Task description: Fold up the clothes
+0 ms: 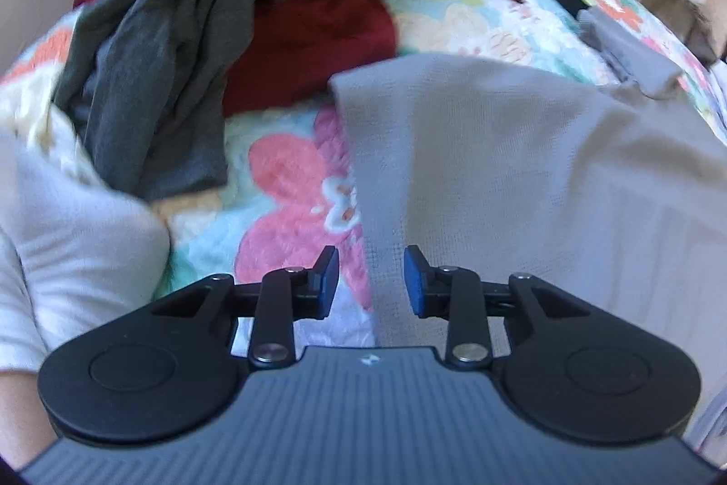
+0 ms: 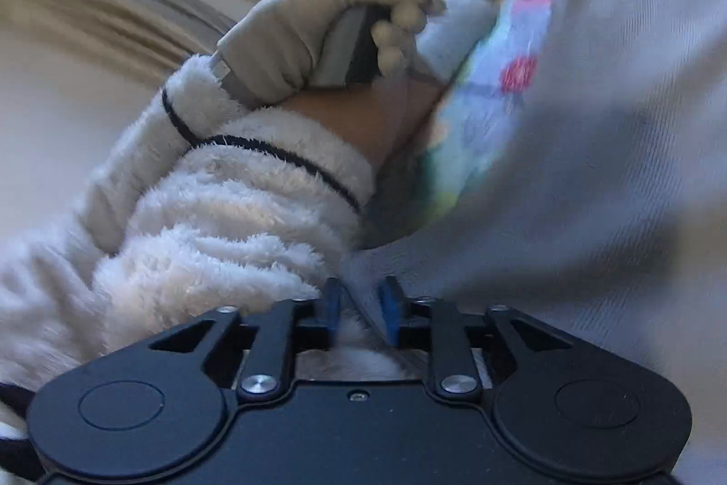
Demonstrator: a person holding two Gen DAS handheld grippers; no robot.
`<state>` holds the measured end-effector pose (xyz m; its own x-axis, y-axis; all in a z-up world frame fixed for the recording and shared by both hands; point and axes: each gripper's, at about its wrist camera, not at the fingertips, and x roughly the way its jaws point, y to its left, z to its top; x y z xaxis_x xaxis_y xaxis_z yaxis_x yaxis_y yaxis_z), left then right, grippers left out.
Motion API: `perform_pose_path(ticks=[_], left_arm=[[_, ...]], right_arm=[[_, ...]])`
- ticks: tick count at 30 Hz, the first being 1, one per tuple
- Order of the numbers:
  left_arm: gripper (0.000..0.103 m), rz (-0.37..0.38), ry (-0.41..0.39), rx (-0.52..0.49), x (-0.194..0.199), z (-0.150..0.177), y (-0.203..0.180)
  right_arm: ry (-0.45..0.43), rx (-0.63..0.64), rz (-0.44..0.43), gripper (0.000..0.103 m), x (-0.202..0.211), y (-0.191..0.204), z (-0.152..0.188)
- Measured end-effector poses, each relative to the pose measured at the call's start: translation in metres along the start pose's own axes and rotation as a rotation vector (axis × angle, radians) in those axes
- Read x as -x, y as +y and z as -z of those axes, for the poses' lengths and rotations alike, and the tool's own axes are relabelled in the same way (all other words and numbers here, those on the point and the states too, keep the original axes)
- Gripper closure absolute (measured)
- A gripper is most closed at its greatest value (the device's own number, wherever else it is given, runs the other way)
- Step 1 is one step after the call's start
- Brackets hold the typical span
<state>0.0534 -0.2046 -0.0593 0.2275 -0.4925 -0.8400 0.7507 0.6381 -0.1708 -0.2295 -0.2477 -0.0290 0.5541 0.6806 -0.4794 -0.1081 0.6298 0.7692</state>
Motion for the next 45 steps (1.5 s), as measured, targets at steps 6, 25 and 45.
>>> perform_pose_path(ticks=[6,25,45], left_arm=[[0.063,0.029,-0.231,-0.176,0.039,-0.017,-0.031],[0.053,0.381,-0.149,-0.566,-0.124,-0.150,-0.222],[0.087,0.428,0.105,-0.539,-0.205,-0.152,-0.282]], right_arm=[[-0.228,0.097,0.256,0.057,0.131,-0.018,-0.027],[-0.209,0.072,0.972,0.049,0.365,-0.297,-0.198],[-0.199,0.061,0.860,0.071,0.357,-0.392,-0.209]])
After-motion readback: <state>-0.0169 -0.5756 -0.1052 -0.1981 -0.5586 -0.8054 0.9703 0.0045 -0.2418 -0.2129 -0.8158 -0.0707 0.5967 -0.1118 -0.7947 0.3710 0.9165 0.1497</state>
